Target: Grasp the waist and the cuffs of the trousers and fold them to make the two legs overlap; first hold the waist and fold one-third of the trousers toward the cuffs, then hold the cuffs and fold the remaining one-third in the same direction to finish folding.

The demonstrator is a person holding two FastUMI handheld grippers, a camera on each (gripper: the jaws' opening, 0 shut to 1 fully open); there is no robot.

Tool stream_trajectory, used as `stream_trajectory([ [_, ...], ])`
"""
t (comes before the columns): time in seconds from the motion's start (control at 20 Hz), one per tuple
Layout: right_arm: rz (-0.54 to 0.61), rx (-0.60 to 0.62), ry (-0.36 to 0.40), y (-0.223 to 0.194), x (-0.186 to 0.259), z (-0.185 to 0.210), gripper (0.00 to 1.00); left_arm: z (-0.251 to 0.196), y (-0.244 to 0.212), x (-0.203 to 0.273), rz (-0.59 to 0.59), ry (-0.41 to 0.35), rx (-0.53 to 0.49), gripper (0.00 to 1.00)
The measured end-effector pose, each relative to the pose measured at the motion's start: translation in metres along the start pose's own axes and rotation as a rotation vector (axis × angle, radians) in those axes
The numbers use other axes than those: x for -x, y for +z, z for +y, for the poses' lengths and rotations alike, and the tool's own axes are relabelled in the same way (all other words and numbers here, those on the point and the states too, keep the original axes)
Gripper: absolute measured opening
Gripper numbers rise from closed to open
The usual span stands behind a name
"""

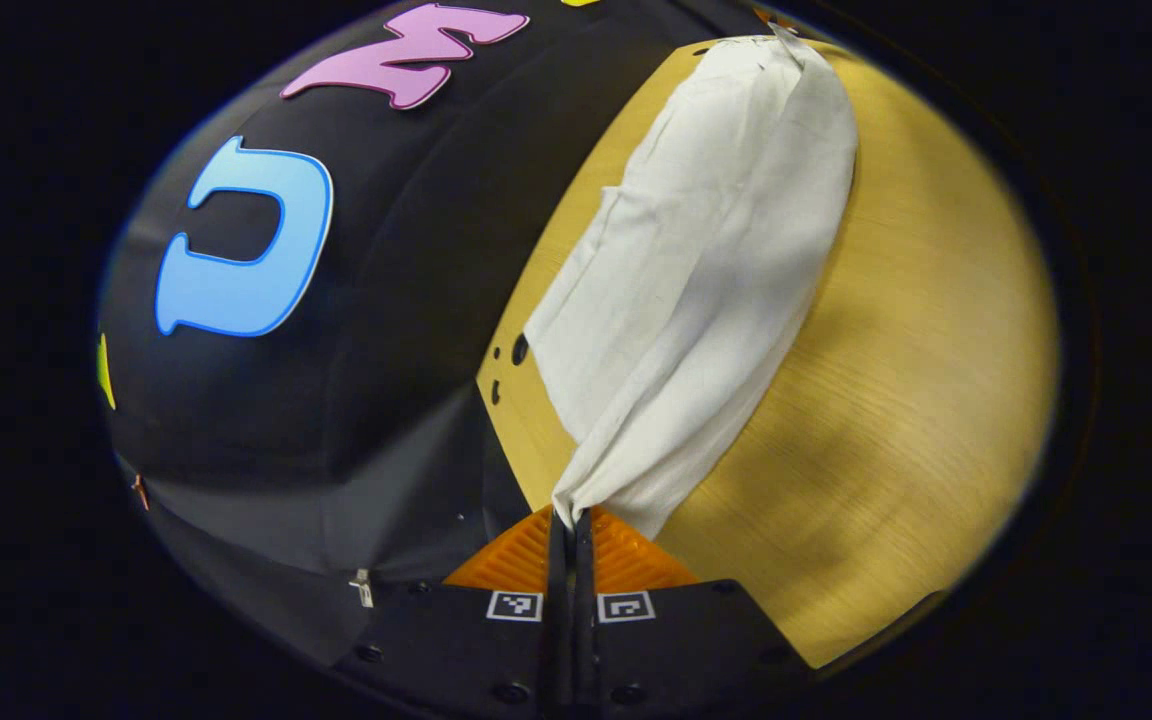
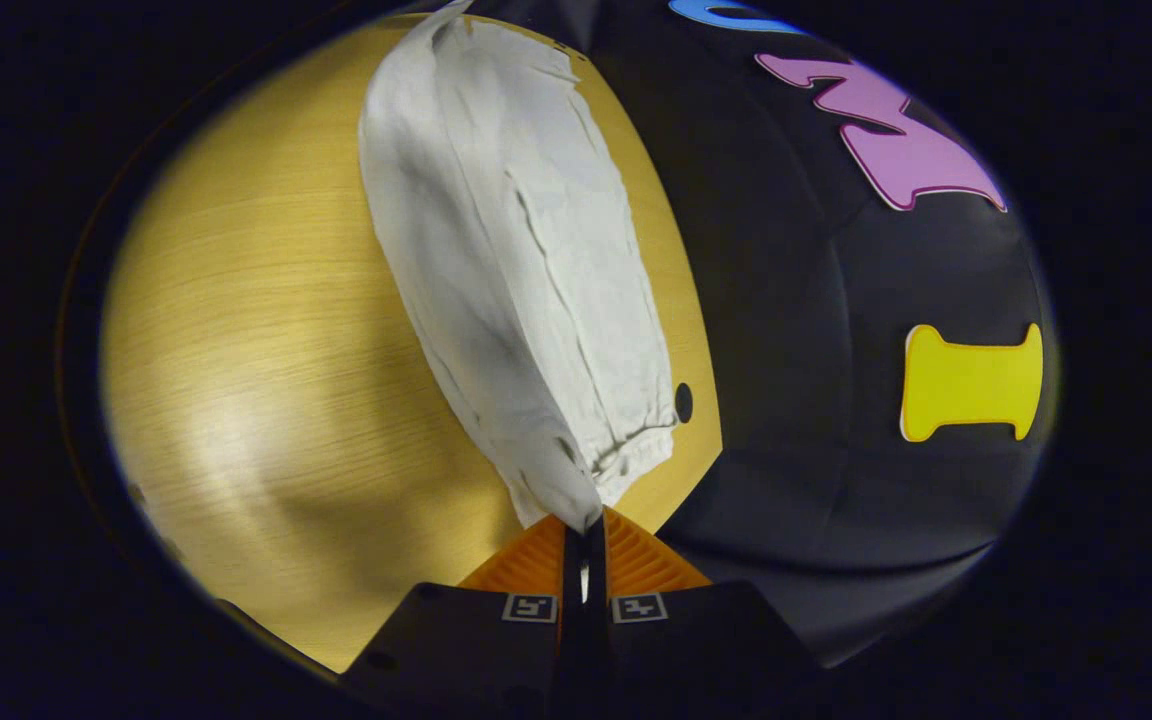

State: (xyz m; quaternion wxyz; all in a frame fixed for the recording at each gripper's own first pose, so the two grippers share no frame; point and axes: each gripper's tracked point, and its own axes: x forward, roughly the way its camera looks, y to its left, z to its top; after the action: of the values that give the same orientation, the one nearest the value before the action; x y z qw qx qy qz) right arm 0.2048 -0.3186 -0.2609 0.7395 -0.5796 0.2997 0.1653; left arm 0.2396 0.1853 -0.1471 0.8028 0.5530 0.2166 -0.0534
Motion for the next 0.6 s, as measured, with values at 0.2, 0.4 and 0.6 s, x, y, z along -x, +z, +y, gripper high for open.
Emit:
stream_trajectory([
  [0.2,-0.018,-0.158,-0.037,0.017,-0.019,-0.042,0.05,0.046,0.028,-0.026,-0.03,0.079,-0.001,0.06],
  [0.4,-0.009,-0.251,-0.061,0.033,-0.057,-0.08,0.05,0.08,0.057,-0.067,-0.049,0.091,-0.019,0.05],
  [0.6,0.002,-0.461,-0.032,0.05,-0.096,-0.093,0.05,0.106,0.104,-0.115,-0.115,0.093,0.018,0.06],
])
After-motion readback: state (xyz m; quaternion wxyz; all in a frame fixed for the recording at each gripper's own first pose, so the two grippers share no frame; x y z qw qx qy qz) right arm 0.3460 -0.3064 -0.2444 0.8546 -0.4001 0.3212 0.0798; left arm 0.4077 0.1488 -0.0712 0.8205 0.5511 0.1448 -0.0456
